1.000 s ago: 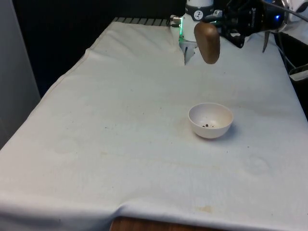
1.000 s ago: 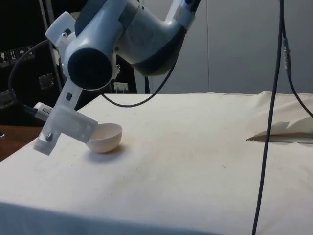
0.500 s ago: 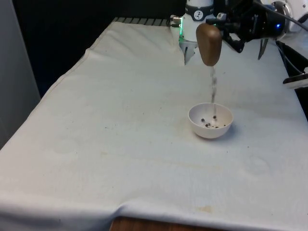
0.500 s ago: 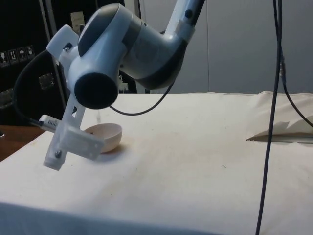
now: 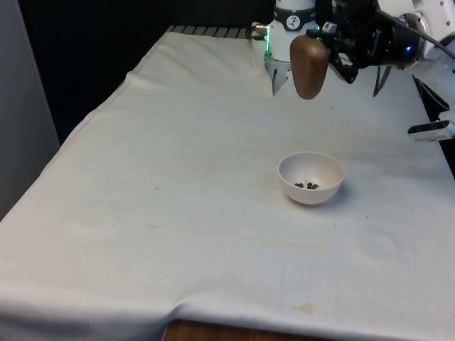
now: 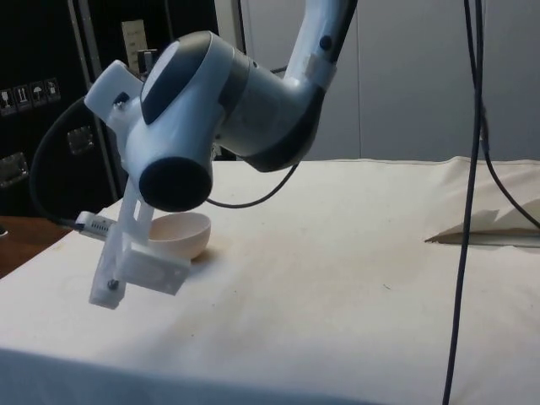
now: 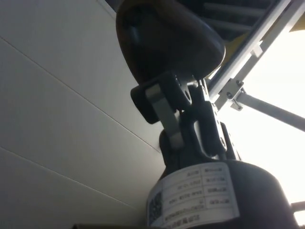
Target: Pour the coffee beans from the cup into the bowl.
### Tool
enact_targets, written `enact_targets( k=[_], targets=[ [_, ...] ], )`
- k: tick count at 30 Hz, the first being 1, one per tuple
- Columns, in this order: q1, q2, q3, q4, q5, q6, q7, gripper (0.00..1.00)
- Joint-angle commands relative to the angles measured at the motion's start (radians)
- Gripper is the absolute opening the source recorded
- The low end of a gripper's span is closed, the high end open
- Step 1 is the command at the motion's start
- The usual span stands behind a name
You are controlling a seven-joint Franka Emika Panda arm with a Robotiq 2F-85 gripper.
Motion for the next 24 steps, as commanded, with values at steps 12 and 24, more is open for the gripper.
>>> enact_targets(
  k=[12, 24],
  targets=[
    [0.006, 0.015, 0.000, -0.006, -0.067, -0.064, -0.041, 0.00],
    [0.005, 0.020, 0.009, -0.011, -0.107, -0.115, -0.047, 0.00]
  ],
)
